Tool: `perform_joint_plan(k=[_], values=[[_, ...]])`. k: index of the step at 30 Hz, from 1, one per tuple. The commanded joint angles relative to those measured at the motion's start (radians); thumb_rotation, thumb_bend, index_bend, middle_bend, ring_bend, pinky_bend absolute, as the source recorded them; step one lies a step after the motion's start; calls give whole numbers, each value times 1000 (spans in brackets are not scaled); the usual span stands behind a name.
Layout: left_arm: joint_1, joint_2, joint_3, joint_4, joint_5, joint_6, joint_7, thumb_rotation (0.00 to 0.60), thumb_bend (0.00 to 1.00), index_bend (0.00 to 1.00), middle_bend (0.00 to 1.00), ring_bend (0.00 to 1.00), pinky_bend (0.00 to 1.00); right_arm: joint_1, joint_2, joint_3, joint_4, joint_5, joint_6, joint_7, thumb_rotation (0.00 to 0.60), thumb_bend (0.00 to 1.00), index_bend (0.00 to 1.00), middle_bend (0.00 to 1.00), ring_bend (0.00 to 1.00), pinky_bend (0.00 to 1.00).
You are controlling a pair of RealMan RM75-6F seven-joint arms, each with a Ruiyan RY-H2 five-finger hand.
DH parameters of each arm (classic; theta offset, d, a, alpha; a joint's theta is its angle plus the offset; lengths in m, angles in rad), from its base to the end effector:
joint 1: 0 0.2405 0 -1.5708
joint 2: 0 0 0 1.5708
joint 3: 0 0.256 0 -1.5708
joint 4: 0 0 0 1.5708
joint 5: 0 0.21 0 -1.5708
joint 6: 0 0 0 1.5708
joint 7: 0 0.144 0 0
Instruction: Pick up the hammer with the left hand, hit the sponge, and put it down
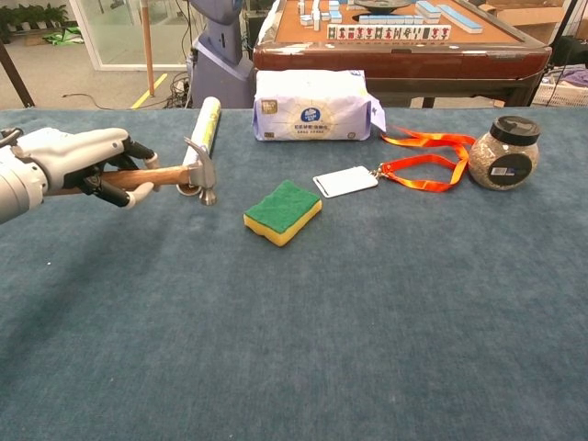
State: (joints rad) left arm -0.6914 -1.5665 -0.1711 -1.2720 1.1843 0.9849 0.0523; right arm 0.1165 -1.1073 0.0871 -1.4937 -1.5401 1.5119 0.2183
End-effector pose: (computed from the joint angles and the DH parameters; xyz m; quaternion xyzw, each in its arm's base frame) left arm -0.1986 0.3647 0.0014 -0.6832 -0.4259 -0.4005 0.4376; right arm -0.3181 -0.2004 0.1818 0.5800 -0.3769 0.4513 0.5638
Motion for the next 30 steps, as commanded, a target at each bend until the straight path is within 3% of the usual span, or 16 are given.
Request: perform_joint_plan(k=[1,12,16,25,30], values=[[5,3,1,4,45,19,-47,600,497,749,832,582,11,-1,0,0,0,0,1,0,600,174,367,446,314,303],[2,-13,16,23,196,94,-169,600,495,788,879,645,45,-1,0,0,-1,1,1,-4,600,174,367,446,314,303],[-7,-34,20,52,244,121,-212,600,495,800,892,665,156,-1,0,0,0,1,0,-1,600,174,367,446,314,303],[-35,-111,32,166,344,197,-302,600,494,828,923,701,533,0,1,2,1,5,-4,2,600,174,367,446,314,303],[-51,-141,43,224,377,212,-334,600,494,833,930,708,655,0,1,2,3,5,-5,5,600,174,367,446,314,303]])
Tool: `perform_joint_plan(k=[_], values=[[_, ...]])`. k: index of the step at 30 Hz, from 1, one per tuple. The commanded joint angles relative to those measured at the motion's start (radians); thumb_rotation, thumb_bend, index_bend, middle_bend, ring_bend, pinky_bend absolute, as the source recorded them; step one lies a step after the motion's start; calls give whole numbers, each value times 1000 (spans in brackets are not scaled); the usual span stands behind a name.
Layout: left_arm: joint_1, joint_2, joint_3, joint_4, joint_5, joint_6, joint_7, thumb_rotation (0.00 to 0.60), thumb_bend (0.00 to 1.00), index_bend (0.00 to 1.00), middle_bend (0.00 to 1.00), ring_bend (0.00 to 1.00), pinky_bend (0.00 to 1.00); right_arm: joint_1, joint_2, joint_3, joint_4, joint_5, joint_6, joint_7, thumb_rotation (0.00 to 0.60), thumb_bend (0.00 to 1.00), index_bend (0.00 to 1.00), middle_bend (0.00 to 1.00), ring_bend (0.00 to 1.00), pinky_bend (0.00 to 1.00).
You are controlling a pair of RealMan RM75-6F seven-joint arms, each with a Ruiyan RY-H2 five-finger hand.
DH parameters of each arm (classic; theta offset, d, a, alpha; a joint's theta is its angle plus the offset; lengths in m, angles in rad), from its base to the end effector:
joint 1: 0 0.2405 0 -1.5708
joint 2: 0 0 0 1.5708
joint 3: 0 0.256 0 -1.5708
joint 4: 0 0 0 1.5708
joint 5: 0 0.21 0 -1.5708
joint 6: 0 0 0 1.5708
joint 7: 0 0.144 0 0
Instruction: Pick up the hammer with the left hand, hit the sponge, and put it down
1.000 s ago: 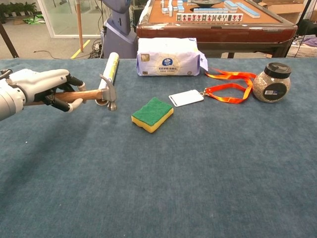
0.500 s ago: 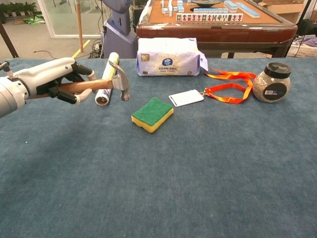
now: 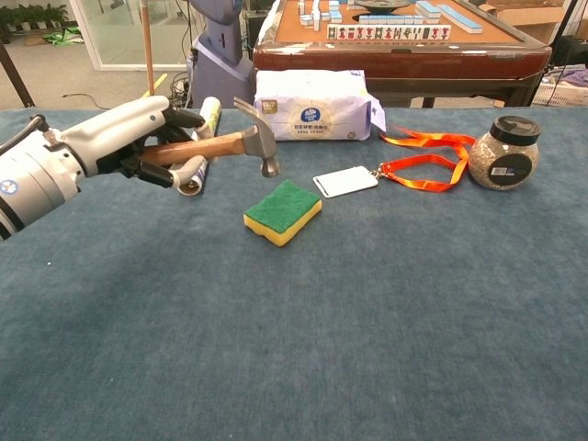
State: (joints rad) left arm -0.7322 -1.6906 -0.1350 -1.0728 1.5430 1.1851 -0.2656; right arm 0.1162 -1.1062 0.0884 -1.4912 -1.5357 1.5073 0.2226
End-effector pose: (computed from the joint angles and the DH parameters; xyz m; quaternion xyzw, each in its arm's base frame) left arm -0.1568 0.3604 -0.0143 -0.6999 -0.3419 -0.5288 0.3371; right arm -0.3195 -0.2007 0.1824 0.5787 -0.3790 0.4500 0.5647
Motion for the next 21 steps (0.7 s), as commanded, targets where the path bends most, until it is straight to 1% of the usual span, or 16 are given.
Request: perform_joint_plan(k=[1,7,21], values=[[-13,-21,10,32,23,14,-20,600,494,834,932,710,672,0,0,0,0,1,-1,0,600,174,367,446,314,303],[-29,-48,26,82,54,28,-26,600,494,843,941,718,732,0,0,0,1,0,-1,1,600,174,367,446,314,303],[-52,-84,44,167,50,-14,17,600,494,843,941,718,735,0,0,0,2,0,-2,2,600,174,367,446,314,303]])
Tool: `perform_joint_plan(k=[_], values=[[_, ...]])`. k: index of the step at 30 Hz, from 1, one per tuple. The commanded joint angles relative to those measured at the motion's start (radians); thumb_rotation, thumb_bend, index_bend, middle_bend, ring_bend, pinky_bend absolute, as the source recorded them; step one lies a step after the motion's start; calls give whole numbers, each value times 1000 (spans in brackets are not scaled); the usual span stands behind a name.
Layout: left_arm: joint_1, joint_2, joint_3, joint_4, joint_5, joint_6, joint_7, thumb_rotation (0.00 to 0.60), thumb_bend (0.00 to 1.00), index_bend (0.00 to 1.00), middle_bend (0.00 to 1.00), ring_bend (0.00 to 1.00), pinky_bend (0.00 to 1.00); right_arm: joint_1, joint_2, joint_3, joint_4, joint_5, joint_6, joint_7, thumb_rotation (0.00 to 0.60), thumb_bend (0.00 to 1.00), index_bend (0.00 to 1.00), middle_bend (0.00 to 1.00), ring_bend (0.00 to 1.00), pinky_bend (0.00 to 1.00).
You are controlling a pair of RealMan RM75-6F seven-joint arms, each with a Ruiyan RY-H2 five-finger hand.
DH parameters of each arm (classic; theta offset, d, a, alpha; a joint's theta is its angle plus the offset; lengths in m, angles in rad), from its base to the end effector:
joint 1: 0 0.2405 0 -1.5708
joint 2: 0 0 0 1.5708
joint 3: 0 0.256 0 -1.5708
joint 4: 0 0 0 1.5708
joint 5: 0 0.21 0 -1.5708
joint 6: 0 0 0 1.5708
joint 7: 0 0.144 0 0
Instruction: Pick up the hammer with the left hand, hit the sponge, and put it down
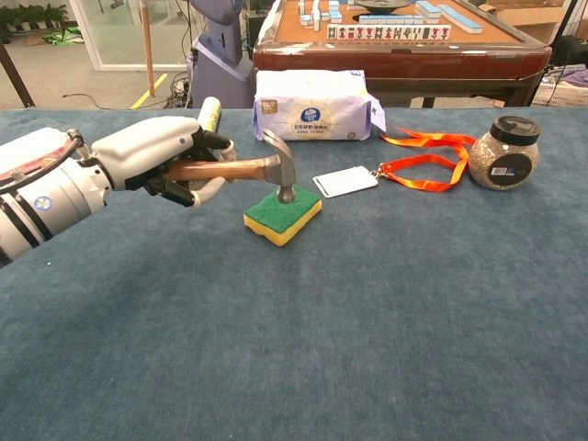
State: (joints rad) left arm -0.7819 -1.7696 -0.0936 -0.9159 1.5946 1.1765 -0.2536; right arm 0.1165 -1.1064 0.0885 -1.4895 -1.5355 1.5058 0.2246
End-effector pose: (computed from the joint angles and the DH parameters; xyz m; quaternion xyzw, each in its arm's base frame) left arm -0.1536 0.3670 -0.0366 -0.7422 -0.2889 -0.5019 0.3373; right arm -0.3198 -0.2009 0.1824 0.5788 -0.3796 0.4497 0.5645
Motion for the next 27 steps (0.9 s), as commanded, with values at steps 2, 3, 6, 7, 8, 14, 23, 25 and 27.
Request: perform_joint_plan(k=[2,3,6,7,8,14,23,25,27], values=[[-3,-17,4,32,-8,-15,11,600,494,843,941,718,735,0,0,0,0,0,1,0,600,174,367,446,314,303],[-4,-23,4,43,-9,-16,14,600,494,843,941,718,735,0,0,0,0,0,1,0,600,174,367,446,314,303],[-7,-39,7,73,-14,-24,25,600,493,843,941,717,737,0,0,0,0,1,0,-1,600,174,367,446,314,303],[-8,-45,8,83,-16,-28,26,600,494,843,941,717,737,0,0,0,0,1,0,-1,600,174,367,446,314,303],[-9,-49,8,90,-17,-32,26,600,494,843,941,717,737,0,0,0,0,0,-1,-2,600,174,367,446,314,303],[-13,-67,23,134,-10,-36,40,600,493,843,941,716,737,-1,1,0,-2,3,-1,-2,600,174,367,446,314,303],[1,-27,-16,64,-37,21,-67,600,494,843,941,716,737,-3,1,0,-3,3,2,-2,600,174,367,446,314,303],[6,-9,-23,41,-42,31,-75,600,494,843,941,716,737,-3,2,0,-3,1,3,-2,600,174,367,446,314,303],[9,5,-21,30,-41,34,-66,600,493,843,941,715,737,-3,2,-1,-4,0,2,-3,600,174,366,446,314,303]])
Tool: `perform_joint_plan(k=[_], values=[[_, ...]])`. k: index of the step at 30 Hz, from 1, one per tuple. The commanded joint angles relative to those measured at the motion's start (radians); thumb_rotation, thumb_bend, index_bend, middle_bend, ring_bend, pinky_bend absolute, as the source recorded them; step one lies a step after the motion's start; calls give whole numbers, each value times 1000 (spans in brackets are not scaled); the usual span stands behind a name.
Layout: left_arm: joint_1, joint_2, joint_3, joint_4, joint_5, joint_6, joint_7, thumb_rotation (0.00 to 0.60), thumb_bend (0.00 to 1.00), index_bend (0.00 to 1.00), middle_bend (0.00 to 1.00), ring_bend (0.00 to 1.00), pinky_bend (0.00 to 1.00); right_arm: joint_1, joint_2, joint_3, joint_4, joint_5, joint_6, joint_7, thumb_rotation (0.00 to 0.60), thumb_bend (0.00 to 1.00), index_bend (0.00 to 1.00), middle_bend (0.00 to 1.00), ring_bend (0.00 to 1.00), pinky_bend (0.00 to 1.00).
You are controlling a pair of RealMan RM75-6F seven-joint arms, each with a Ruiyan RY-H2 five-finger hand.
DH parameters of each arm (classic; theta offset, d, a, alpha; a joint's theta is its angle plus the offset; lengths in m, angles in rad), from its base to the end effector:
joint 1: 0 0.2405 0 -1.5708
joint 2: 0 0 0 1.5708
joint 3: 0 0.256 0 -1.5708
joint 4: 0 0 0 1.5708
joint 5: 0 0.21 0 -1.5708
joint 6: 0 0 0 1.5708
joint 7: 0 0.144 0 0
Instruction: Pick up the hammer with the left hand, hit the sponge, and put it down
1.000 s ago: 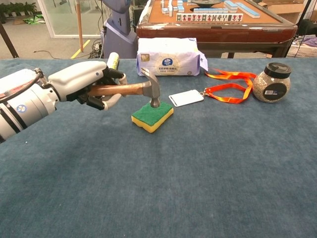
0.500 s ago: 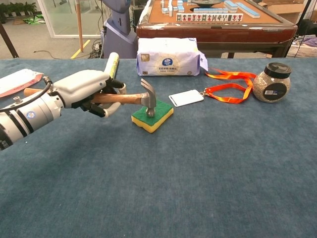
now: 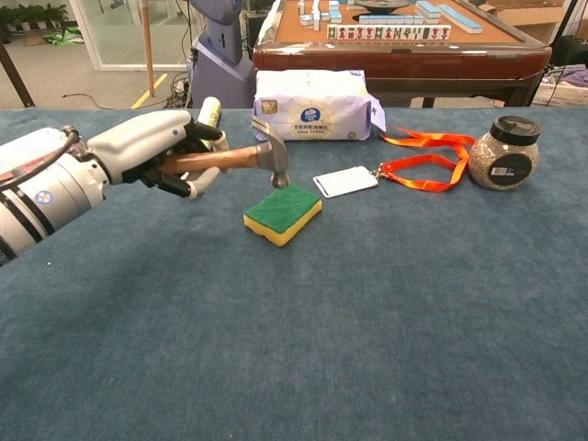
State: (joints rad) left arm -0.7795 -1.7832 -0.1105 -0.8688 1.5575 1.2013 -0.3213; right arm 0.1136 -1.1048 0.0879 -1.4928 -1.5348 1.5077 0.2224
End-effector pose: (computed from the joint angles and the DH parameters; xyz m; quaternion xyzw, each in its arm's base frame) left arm -0.1599 0.3765 -0.0282 -0.7127 -0.3122 -0.5229 0.3481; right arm -0.3199 -0.1998 0.1828 0.5780 -0.3799 0.4491 0.5655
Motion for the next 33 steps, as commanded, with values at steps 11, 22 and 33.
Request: perform_joint_plan(k=[11,22,33], values=[[13,-15,27,19,-3,-26,42,600,493,843,941,714,737,1,0,-1,-3,0,-4,-7,600,175,367,446,314,303],[4,-69,47,110,14,-35,30,600,493,843,940,713,737,-1,0,2,0,7,-3,0,600,174,367,446,314,303],[41,16,17,53,-21,10,-8,600,493,843,940,713,737,-1,1,0,-2,3,-3,-2,600,174,367,446,314,303]])
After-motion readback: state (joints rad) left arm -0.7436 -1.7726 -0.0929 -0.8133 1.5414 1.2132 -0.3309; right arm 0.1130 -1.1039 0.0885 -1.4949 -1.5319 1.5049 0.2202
